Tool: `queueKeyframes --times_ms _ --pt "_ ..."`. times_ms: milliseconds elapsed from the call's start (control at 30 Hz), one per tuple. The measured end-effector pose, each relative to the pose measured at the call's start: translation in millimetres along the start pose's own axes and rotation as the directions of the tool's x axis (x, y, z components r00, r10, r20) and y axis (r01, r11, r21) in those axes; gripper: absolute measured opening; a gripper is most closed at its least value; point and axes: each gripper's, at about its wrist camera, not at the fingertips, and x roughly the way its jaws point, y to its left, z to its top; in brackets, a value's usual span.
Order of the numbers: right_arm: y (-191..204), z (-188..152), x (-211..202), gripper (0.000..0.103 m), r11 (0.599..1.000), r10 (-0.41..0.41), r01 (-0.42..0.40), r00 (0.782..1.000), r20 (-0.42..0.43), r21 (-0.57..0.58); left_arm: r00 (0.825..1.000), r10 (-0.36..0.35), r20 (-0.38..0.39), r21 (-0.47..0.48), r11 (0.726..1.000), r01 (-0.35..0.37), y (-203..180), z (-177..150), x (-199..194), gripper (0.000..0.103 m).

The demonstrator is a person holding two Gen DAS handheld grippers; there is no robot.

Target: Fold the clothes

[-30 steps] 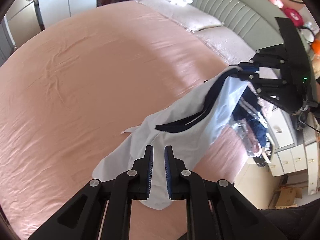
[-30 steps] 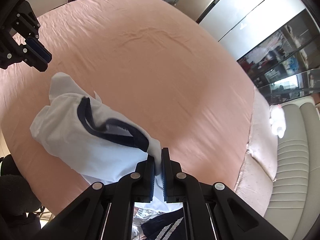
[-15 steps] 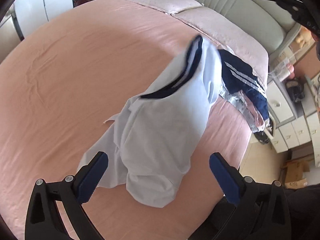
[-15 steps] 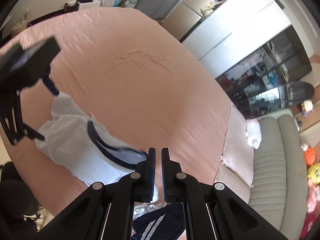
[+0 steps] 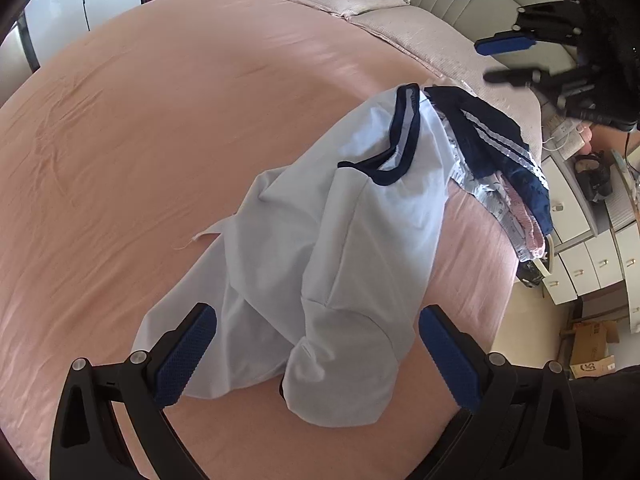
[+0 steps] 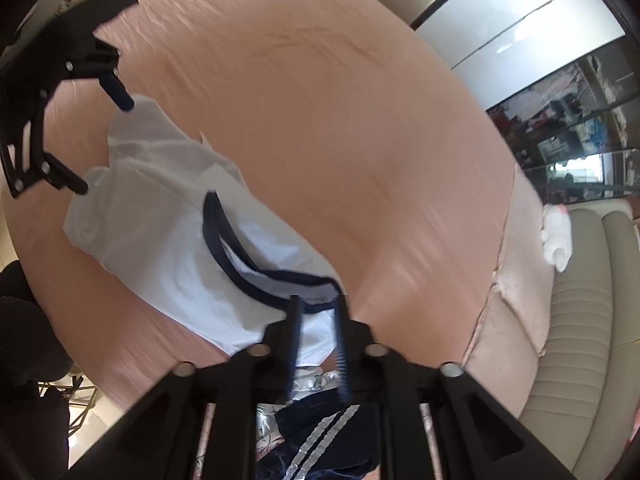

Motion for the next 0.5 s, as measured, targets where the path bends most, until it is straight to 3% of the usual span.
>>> queueKeyframes --times_ms 67,500 --pt "1 -8 18 0.058 1.000 0.015 -0.015 1.000 -0.007 0.014 1.000 0.009 -0.003 0.001 1.000 -0.009 0 5 10 0.103" --pt "-4 -25 111 0.058 0.994 0.099 -0.095 0.992 -0.083 0.047 0.999 -0.018 -0.028 -0.024 1.000 0.017 -25 37 44 0.103"
